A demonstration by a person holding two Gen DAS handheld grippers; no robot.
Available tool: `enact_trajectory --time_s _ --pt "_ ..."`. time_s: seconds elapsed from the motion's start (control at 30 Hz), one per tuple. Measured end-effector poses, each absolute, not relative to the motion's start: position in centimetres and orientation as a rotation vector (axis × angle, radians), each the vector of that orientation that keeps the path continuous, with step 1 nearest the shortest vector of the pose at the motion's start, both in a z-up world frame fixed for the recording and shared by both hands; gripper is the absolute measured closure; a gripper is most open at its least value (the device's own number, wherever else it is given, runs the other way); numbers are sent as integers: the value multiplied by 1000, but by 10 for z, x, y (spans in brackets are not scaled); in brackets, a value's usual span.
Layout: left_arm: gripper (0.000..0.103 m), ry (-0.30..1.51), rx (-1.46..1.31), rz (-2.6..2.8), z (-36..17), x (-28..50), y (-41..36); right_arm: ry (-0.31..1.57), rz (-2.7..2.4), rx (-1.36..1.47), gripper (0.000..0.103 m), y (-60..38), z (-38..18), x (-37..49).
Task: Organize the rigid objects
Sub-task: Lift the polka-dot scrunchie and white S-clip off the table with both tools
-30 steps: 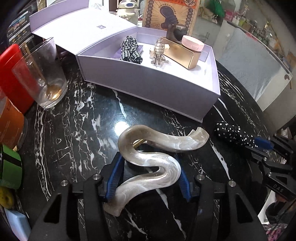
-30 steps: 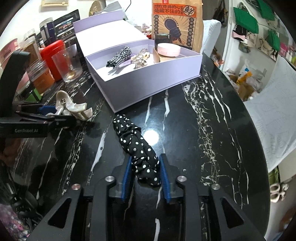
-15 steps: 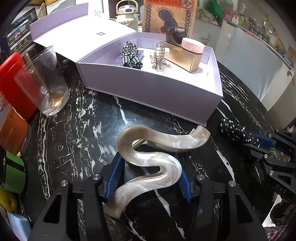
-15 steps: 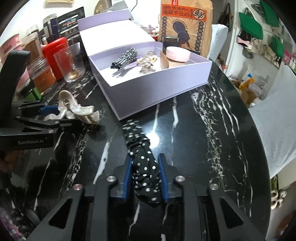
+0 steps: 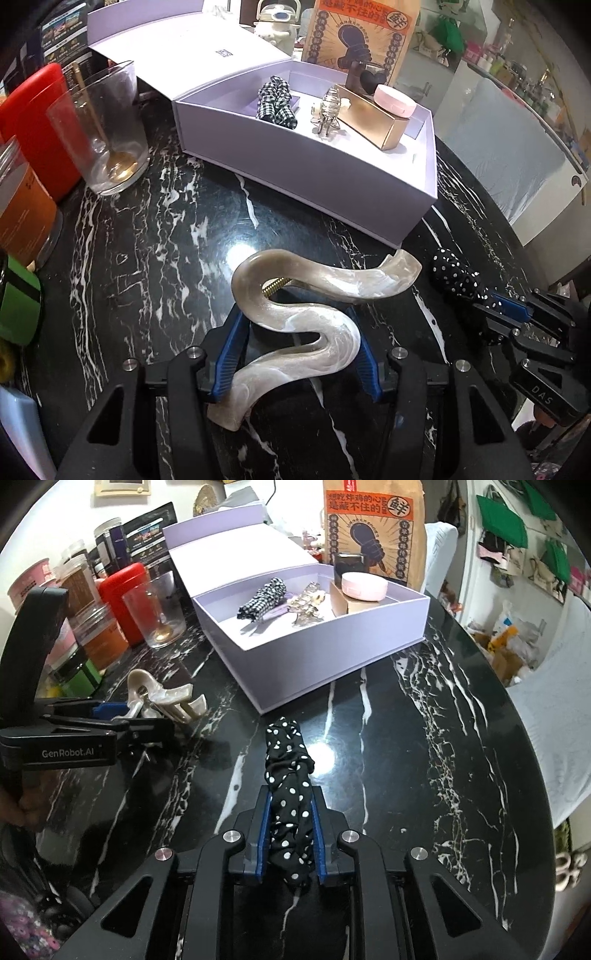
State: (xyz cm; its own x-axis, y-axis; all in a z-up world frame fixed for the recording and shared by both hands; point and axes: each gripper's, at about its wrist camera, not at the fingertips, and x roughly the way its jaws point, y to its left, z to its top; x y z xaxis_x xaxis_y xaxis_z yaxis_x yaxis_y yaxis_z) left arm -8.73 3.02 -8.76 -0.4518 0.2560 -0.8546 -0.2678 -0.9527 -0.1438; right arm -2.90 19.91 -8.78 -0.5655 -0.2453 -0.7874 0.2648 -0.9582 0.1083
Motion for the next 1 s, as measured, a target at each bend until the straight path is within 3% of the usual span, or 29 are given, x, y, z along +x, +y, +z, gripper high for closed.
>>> enact_trajectory --time_s 1.0 --pt "55 -58 -1303 2501 -46 -75 18 4 -2563 1190 84 193 -66 -23"
